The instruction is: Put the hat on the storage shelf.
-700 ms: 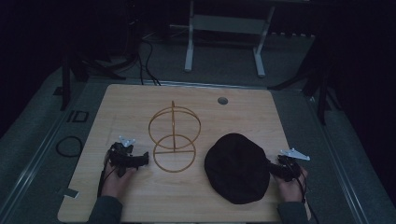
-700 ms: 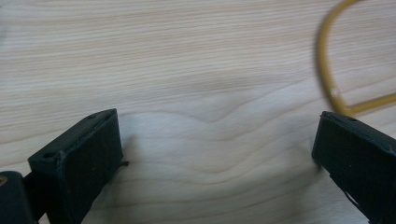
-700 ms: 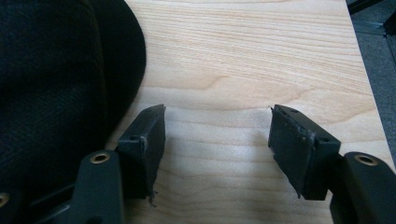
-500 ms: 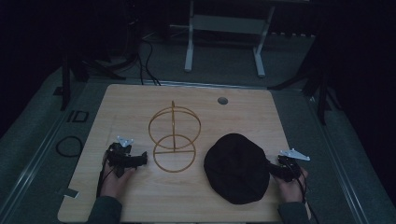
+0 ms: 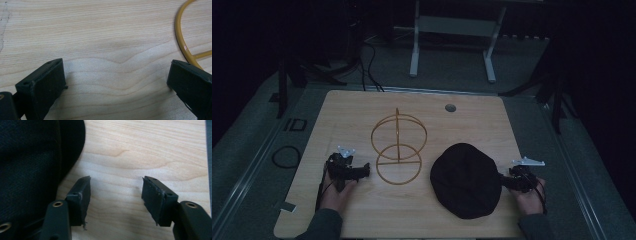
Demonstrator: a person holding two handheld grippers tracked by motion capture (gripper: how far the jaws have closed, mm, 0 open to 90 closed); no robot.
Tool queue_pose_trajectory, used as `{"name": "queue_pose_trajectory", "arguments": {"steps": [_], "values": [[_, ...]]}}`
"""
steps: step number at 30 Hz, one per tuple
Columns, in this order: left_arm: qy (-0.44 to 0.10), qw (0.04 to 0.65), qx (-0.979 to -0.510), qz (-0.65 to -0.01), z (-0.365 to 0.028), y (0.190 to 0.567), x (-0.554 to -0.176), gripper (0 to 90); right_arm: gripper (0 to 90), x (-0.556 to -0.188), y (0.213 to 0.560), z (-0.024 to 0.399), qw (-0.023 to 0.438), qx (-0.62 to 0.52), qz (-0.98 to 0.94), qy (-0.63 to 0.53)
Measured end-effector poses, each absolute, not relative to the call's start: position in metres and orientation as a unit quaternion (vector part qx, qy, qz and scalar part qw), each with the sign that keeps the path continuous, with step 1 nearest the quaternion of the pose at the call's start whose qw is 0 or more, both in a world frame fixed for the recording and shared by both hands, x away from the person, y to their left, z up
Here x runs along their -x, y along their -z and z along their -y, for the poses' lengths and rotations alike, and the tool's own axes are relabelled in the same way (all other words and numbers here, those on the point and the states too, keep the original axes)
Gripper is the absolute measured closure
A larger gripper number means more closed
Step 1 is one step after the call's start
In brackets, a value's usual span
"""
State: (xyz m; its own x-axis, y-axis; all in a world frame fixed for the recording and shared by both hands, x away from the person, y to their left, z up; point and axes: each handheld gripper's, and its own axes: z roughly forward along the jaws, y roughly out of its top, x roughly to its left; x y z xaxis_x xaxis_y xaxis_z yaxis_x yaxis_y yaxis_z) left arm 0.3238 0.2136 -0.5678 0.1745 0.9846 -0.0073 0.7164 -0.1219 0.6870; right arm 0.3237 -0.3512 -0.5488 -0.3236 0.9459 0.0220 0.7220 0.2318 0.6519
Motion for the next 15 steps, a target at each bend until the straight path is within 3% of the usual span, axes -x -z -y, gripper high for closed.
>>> {"name": "queue_pose_trajectory", "arguments": {"steps": [2, 6, 15], "values": [[-0.234, 0.286, -0.714, -0.596, -0.214, 0.568, -0.324, 1.2, 44.7, -0.325, 0.544, 0.356, 0.168, -0.551, -0.766, -0.285], [-0.234, 0.286, -0.714, -0.595, -0.213, 0.568, -0.324, 1.2, 45.0, -0.325, 0.538, 0.36, 0.159, -0.546, -0.772, -0.284], [-0.235, 0.286, -0.712, -0.596, -0.211, 0.568, -0.324, 1.2, 48.5, -0.319, 0.501, 0.357, 0.162, -0.511, -0.795, -0.285]]}}
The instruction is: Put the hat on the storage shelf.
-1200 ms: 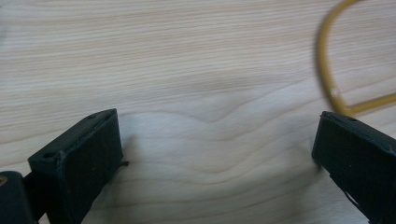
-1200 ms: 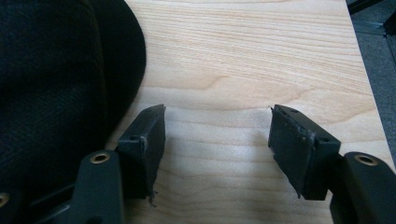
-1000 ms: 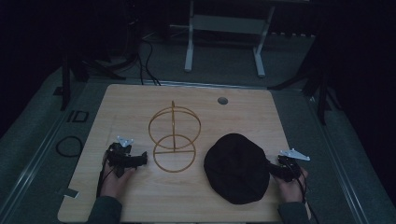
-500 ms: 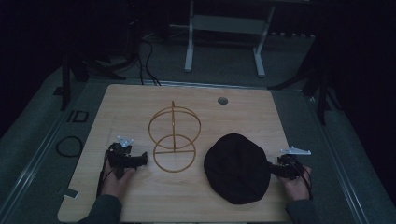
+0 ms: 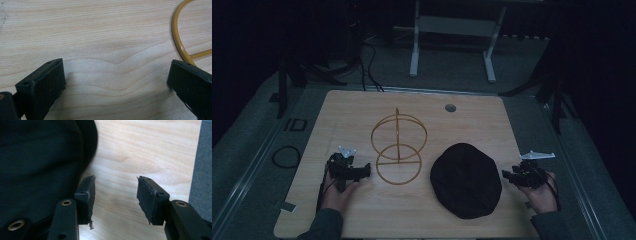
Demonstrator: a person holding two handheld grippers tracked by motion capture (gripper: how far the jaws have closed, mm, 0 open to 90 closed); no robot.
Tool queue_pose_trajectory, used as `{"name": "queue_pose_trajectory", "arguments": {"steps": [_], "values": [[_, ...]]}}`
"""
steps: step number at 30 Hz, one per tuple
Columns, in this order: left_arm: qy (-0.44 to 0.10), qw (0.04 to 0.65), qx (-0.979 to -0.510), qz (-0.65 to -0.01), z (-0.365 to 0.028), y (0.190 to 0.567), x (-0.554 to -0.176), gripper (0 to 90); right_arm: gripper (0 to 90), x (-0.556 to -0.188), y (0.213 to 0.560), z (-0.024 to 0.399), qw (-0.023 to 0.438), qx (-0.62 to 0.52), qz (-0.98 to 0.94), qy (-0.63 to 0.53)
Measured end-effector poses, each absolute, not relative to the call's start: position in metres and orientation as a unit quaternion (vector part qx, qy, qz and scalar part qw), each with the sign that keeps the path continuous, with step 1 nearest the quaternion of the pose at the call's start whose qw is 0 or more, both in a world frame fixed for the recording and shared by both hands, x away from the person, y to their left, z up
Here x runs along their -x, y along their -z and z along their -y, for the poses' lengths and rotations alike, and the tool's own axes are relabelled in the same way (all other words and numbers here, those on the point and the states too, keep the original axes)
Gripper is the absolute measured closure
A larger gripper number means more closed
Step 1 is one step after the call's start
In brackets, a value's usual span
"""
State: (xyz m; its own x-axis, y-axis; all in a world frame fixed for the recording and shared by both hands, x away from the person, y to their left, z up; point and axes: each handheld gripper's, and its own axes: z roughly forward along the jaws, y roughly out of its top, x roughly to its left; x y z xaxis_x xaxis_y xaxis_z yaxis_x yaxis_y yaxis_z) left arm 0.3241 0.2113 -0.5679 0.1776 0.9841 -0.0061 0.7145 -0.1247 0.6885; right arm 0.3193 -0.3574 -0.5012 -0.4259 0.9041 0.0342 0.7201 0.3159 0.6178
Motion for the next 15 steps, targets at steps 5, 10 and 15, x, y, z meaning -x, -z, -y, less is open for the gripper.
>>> {"name": "queue_pose_trajectory", "arguments": {"steps": [5, 10, 15], "values": [[-0.235, 0.286, -0.712, -0.597, -0.211, 0.568, -0.324, 1.2, 48.0, -0.319, 0.486, 0.351, 0.155, -0.491, -0.806, -0.293], [-0.236, 0.285, -0.712, -0.597, -0.21, 0.568, -0.324, 1.2, 49.3, -0.325, 0.474, 0.34, 0.156, -0.474, -0.819, -0.283], [-0.236, 0.285, -0.712, -0.597, -0.21, 0.568, -0.324, 1.2, 46.7, -0.334, 0.464, 0.329, 0.155, -0.459, -0.831, -0.273]]}}
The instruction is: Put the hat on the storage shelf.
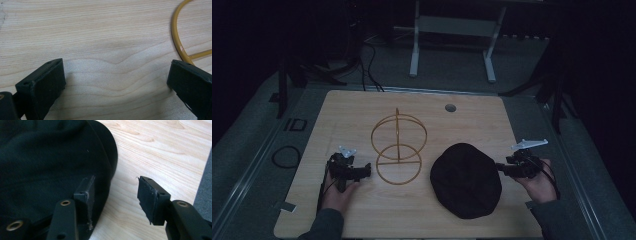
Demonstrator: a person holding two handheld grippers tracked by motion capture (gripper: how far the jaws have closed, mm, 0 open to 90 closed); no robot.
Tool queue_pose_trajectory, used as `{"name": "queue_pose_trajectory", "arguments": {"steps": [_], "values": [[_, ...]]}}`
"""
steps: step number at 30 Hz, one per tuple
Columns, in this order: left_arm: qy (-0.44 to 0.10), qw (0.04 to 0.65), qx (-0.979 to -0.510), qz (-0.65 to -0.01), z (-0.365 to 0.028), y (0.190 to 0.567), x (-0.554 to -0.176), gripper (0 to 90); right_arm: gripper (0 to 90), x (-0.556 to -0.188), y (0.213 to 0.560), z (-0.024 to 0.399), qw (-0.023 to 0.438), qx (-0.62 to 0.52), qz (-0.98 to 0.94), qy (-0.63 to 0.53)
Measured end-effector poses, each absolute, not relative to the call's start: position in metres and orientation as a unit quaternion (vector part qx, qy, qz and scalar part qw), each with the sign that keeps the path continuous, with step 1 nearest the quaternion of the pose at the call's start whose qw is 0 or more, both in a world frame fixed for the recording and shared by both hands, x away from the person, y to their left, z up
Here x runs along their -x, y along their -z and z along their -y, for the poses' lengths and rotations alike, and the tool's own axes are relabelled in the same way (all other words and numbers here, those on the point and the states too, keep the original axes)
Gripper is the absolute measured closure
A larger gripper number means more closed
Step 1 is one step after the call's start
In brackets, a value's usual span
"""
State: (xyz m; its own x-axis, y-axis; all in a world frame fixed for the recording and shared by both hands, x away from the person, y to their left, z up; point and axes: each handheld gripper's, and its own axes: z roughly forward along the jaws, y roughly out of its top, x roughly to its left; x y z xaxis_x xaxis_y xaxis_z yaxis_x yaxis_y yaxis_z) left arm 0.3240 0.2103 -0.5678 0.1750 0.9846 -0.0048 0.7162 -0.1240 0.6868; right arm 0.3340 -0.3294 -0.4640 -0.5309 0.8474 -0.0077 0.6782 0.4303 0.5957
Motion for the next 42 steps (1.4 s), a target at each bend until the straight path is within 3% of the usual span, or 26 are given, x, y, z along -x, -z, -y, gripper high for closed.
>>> {"name": "queue_pose_trajectory", "arguments": {"steps": [15, 25, 42], "values": [[-0.236, 0.285, -0.711, -0.598, -0.21, 0.568, -0.324, 1.2, 35.6, -0.358, 0.448, 0.307, 0.136, -0.426, -0.855, -0.263], [-0.236, 0.285, -0.711, -0.598, -0.21, 0.568, -0.324, 1.3, 33.7, -0.367, 0.44, 0.286, 0.13, -0.404, -0.87, -0.25], [-0.236, 0.285, -0.711, -0.598, -0.21, 0.568, -0.324, 1.3, 35.5, -0.411, 0.467, 0.256, 0.093, -0.408, -0.889, -0.188]]}}
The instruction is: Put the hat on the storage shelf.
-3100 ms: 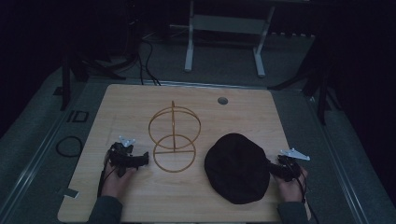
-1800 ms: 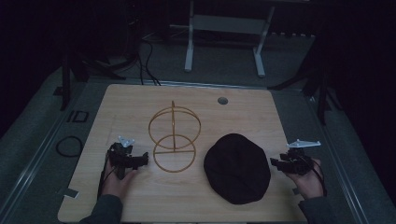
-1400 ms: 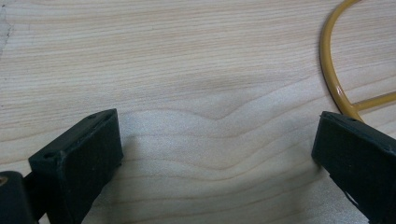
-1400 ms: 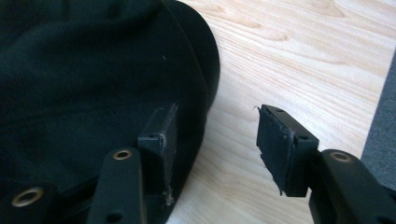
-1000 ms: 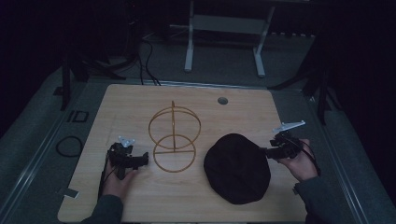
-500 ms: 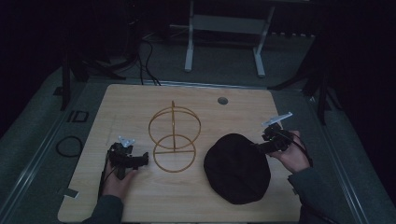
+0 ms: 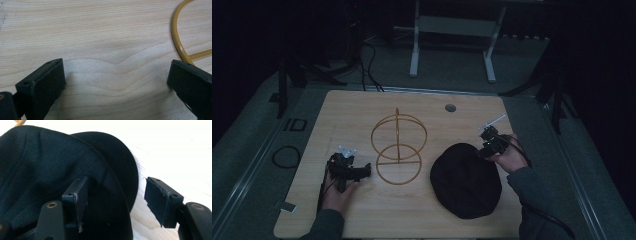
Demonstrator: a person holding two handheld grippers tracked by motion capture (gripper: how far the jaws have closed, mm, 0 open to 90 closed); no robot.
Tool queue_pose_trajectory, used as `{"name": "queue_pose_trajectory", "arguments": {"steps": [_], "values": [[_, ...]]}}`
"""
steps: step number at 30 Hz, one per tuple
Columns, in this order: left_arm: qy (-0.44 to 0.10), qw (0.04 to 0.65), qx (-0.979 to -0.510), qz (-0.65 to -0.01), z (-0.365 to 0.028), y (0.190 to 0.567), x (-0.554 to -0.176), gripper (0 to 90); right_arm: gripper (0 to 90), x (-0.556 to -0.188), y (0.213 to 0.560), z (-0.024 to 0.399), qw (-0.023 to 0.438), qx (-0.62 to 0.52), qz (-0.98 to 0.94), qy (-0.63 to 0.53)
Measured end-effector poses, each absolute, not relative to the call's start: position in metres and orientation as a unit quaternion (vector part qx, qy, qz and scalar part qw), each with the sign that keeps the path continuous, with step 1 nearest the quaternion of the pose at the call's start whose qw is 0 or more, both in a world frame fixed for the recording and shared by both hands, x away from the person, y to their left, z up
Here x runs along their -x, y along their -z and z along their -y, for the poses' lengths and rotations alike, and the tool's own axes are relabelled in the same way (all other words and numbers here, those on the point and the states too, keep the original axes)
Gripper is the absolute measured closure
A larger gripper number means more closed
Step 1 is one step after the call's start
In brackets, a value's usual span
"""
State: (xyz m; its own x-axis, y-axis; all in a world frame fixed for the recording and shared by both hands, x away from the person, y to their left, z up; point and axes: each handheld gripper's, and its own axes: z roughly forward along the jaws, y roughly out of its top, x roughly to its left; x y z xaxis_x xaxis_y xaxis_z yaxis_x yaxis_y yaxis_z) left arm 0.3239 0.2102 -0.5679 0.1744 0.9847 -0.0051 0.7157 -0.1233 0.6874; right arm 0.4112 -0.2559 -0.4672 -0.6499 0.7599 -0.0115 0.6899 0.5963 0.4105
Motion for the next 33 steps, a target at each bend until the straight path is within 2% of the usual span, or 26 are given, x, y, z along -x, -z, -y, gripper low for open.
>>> {"name": "queue_pose_trajectory", "arguments": {"steps": [16, 22, 25, 29, 31, 33], "values": [[-0.236, 0.285, -0.711, -0.598, -0.21, 0.568, -0.324, 1.3, 34.4, -0.421, 0.473, 0.241, 0.057, -0.383, -0.907, -0.166], [-0.236, 0.285, -0.711, -0.598, -0.21, 0.568, -0.324, 1.3, 33.3, -0.426, 0.482, 0.231, 0.064, -0.366, -0.921, -0.117], [-0.236, 0.285, -0.711, -0.598, -0.21, 0.568, -0.324, 1.3, 33.7, -0.431, 0.486, 0.231, 0.053, -0.381, -0.916, -0.11], [-0.236, 0.285, -0.711, -0.598, -0.21, 0.568, -0.324, 1.2, 45.1, -0.437, 0.491, 0.236, 0.024, -0.389, -0.913, -0.12], [-0.236, 0.285, -0.711, -0.598, -0.21, 0.568, -0.324, 1.3, 54.0, -0.437, 0.491, 0.236, 0.014, -0.389, -0.913, -0.124], [-0.236, 0.285, -0.711, -0.598, -0.21, 0.568, -0.324, 1.3, 56.7, -0.437, 0.491, 0.234, 0.017, -0.385, -0.915, -0.12]]}}
